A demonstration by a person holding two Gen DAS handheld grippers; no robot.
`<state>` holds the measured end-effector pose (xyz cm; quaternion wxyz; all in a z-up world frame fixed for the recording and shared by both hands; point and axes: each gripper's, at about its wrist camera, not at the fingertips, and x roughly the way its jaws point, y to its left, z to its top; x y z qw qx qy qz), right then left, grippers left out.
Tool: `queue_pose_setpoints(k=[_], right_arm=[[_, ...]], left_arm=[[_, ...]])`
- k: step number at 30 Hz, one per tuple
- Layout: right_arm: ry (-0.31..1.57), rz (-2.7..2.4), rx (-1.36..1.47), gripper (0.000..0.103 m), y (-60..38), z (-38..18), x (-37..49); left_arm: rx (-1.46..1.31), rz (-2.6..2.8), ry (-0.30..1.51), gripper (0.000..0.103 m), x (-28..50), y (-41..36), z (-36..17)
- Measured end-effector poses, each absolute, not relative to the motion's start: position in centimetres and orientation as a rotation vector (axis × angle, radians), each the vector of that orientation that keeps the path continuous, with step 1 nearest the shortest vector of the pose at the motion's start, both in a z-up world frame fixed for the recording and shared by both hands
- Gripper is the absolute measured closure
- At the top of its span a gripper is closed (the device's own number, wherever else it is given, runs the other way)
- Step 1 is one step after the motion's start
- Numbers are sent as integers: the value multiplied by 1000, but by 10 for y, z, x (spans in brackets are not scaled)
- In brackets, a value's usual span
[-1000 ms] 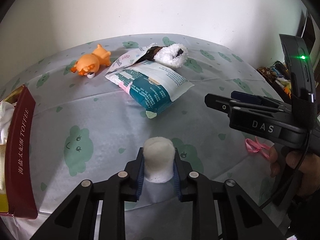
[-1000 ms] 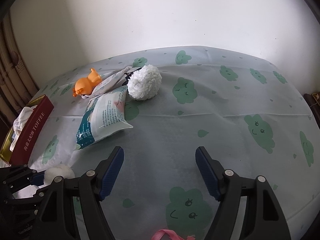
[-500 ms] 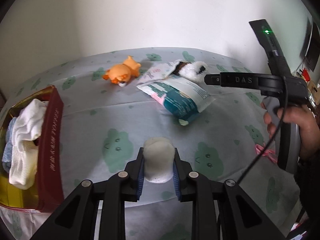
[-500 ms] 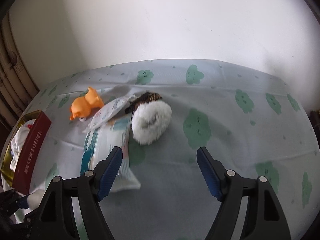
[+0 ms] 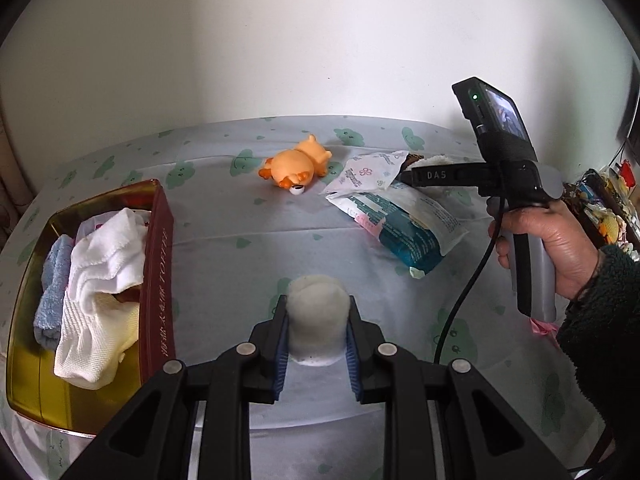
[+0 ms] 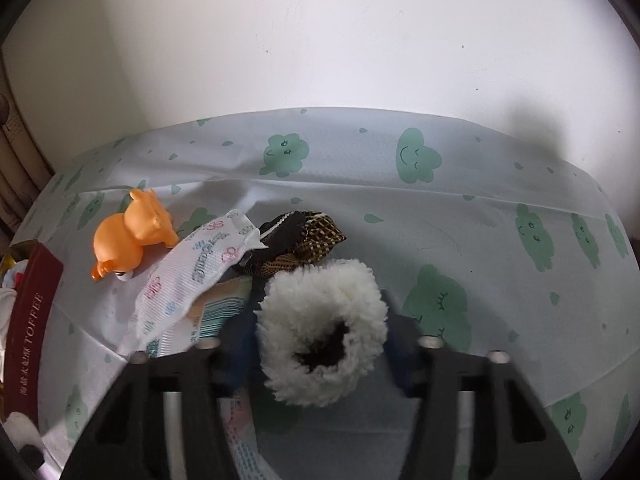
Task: Organize soft objects
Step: 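Grasp the white fluffy sock with the right gripper while the left gripper holds the ball, then lower the white ball into the tin and release it with the left gripper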
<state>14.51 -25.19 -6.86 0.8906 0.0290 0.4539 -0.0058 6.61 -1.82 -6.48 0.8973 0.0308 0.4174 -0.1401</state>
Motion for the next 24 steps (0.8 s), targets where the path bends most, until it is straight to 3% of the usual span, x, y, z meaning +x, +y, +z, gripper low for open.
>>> queue_pose_setpoints(k=[6, 24], right_arm=[[892, -41, 26, 69, -251, -70, 124], [910, -98, 37, 69, -254, -75, 91]], left_arm=[[54, -279, 862, 79, 70, -18, -65], [41, -205, 802, 79, 64, -4, -40]])
